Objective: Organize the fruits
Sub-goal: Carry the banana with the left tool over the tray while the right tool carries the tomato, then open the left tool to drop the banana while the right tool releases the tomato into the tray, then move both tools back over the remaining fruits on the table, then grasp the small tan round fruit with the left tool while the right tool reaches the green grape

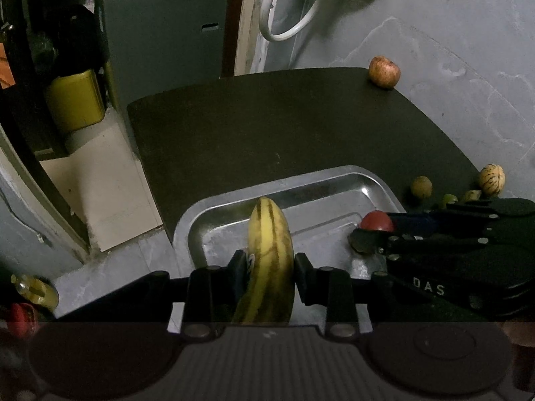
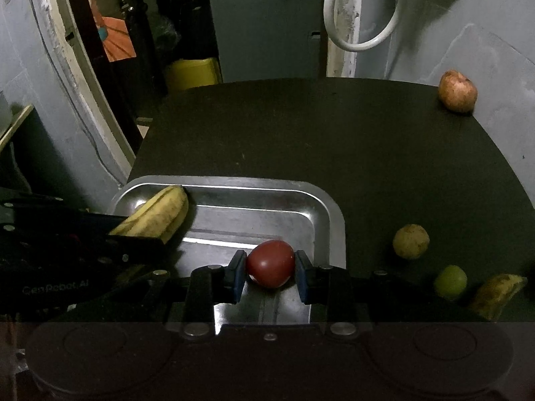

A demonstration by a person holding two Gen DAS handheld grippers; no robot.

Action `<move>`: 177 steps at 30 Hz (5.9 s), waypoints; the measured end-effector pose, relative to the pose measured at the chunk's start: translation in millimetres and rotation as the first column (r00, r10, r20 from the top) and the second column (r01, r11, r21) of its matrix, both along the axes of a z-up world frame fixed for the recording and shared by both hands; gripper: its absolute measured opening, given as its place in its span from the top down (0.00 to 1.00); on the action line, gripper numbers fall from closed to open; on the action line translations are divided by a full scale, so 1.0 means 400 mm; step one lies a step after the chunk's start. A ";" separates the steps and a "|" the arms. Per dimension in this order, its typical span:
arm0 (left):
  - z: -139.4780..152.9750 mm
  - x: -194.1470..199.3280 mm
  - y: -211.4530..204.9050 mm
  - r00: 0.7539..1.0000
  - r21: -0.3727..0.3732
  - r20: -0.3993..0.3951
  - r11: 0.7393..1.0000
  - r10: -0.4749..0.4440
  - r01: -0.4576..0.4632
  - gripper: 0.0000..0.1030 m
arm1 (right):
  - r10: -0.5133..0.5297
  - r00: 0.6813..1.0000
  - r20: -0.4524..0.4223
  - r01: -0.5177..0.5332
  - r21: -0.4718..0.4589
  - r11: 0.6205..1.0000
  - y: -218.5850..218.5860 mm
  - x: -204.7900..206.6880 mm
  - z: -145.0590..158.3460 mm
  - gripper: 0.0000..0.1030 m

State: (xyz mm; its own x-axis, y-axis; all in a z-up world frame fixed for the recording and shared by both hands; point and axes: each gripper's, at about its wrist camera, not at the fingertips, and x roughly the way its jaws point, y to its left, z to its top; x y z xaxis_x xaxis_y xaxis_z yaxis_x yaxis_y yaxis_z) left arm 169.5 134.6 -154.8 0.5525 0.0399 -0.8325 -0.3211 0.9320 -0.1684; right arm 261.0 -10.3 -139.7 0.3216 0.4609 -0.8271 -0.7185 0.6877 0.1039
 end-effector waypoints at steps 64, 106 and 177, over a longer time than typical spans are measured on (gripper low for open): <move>0.221 -0.125 -0.045 0.984 -0.011 0.170 0.999 0.046 -0.044 0.01 | -0.265 0.958 0.105 0.220 0.320 0.922 -0.302 -0.206 0.405 0.01; 0.307 -0.092 -0.248 0.915 0.138 0.184 0.931 -0.360 0.339 0.01 | -0.617 0.785 -0.060 0.588 0.385 0.711 -0.675 -0.438 0.307 0.01; -0.042 0.393 -0.302 0.668 0.201 0.024 0.659 -0.743 0.725 0.73 | -0.770 0.637 0.034 0.771 -0.049 0.635 -0.457 -0.170 -0.008 0.76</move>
State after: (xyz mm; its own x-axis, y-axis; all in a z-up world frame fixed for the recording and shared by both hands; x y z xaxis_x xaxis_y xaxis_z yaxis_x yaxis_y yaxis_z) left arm 326.8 13.8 -171.6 0.5355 -0.2874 -0.7941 0.4892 0.8721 0.0143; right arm 193.2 -192.9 -142.9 0.5470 -0.0022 -0.8371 0.0743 0.9962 0.0459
